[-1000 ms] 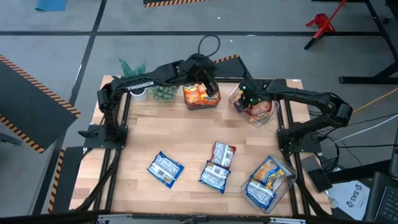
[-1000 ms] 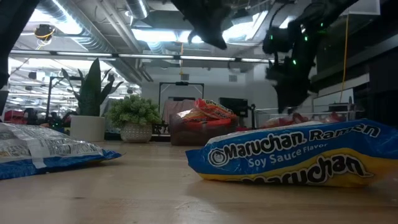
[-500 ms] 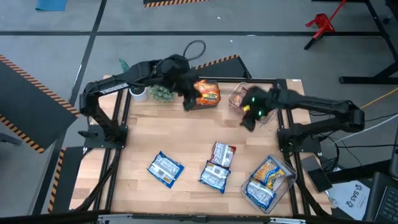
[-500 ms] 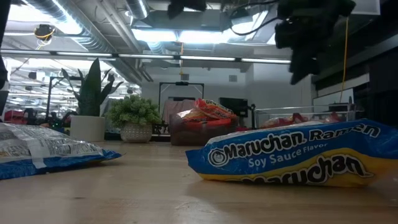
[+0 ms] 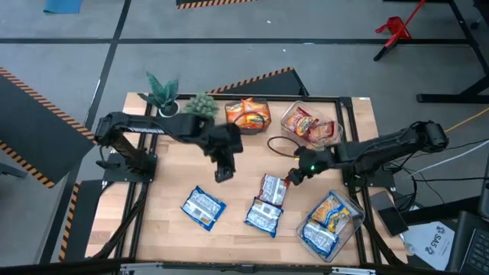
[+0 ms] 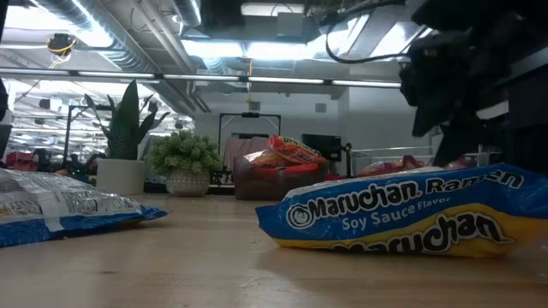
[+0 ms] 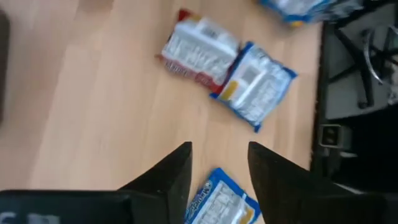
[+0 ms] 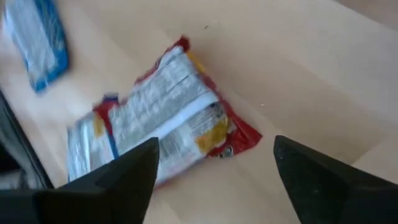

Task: Sort Maruchan noodles
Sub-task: Put the red noodle pack into the top transparent bin

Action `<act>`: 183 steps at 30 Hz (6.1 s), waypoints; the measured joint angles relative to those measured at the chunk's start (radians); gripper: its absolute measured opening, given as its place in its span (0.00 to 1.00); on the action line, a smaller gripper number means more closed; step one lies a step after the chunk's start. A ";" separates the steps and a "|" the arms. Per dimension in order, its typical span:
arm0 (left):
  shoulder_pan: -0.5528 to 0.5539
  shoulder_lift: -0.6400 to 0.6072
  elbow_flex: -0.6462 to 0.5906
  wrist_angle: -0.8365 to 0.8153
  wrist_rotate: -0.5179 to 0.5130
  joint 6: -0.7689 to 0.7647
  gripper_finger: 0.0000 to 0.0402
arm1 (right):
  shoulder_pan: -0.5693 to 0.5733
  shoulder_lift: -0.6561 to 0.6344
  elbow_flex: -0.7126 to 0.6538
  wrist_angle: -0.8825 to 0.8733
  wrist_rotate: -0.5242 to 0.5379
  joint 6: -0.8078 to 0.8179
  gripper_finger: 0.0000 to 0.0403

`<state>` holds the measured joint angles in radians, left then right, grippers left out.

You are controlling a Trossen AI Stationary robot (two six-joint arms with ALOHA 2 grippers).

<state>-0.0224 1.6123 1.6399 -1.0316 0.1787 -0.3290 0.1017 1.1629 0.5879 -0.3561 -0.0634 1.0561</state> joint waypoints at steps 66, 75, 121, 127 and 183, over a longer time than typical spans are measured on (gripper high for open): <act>-0.050 0.338 -0.930 1.825 -0.037 -0.975 0.55 | 0.253 0.492 0.120 0.340 0.335 0.774 0.78; -0.048 0.333 -0.926 1.776 0.008 -0.977 0.55 | 0.239 0.504 0.119 0.344 0.359 0.742 0.78; -0.012 -0.387 -0.828 0.925 -0.105 -0.684 0.52 | 0.237 0.528 0.116 0.451 0.364 0.507 0.78; -0.016 -0.357 -0.820 0.830 -0.109 -0.676 0.54 | 0.213 0.527 0.116 0.464 0.323 0.506 0.78; -0.138 0.245 -0.821 1.377 -0.195 -1.026 0.78 | 0.192 0.635 0.119 0.707 0.318 0.461 0.78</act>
<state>-0.1606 1.8571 0.8192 0.3452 -0.0164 -1.3555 0.2939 1.7981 0.7067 0.3512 0.2543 1.5167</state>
